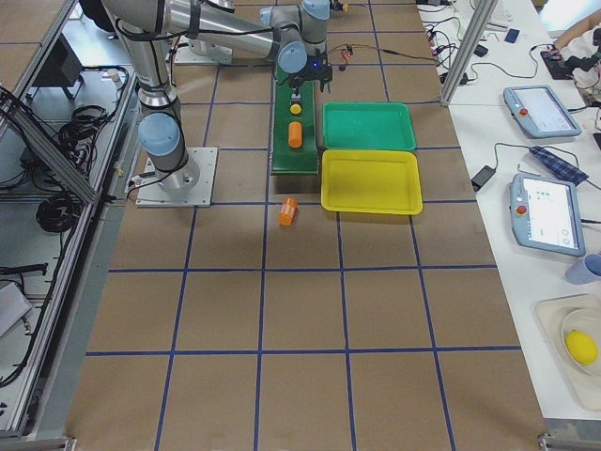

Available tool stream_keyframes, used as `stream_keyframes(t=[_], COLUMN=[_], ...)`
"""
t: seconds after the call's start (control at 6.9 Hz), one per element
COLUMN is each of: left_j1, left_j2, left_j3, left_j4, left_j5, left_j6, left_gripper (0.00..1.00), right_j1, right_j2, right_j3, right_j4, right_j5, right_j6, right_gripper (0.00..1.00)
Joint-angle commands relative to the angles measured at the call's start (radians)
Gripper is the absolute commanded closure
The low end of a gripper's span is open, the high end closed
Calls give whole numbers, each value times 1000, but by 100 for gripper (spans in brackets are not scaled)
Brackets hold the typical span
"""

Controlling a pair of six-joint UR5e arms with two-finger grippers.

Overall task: Sort buttons by color to trays
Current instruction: 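Place button on belt with left gripper while right gripper reaches a yellow button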

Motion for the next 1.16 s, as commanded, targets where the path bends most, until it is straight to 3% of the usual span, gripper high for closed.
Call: stream_keyframes(t=[0.0, 0.29, 0.58, 1.01], left_j1=[-90, -264, -398, -590], left_j2=[123, 264, 386, 524], left_j3=[-23, -82, -272, -424], left_j4=[-190, -308, -307, -299], left_j5=[-23, 1, 12, 91], left_j6=[13, 30, 176, 353], left_gripper=[100, 100, 100, 100], right_j1=[1, 1, 1, -15], right_j2=[1, 13, 19, 31], right_j3=[55, 74, 97, 111], right_j4=[-17, -45, -47, -42], right_j5=[0, 0, 38, 35], right_j6=[3, 17, 28, 26], right_gripper=[0, 0, 0, 0])
